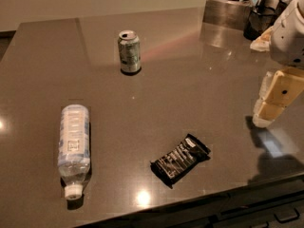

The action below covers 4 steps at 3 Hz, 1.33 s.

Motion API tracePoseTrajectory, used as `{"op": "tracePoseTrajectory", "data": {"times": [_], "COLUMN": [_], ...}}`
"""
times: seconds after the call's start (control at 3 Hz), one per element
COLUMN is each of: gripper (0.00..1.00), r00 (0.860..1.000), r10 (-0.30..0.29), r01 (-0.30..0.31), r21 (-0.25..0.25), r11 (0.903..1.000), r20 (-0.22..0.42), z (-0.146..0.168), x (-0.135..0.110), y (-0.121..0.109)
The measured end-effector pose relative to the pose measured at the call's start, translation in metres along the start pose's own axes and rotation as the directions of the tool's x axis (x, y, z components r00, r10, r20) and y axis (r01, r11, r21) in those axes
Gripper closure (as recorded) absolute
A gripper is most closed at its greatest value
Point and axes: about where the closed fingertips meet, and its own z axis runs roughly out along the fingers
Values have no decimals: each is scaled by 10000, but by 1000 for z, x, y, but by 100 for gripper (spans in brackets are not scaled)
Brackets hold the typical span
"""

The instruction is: Move blue plastic bottle near 7up can

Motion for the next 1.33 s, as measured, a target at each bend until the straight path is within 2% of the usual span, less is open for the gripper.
{"op": "tracePoseTrajectory", "data": {"times": [0.33, 0.67, 1.0, 1.33], "gripper": [0, 0, 0, 0], "r00": [10000, 9990, 9824, 9540], "r10": [0, -340, -1466, -2393], "r01": [0, 345, 1510, 2496], "r21": [2, -148, -306, -363], "r11": [10000, 9993, 9881, 9677], "r20": [1, 294, 1159, 1804], "z": [0, 1, 4, 6], "x": [0, -15, -59, -93], "y": [0, 0, 7, 17]}}
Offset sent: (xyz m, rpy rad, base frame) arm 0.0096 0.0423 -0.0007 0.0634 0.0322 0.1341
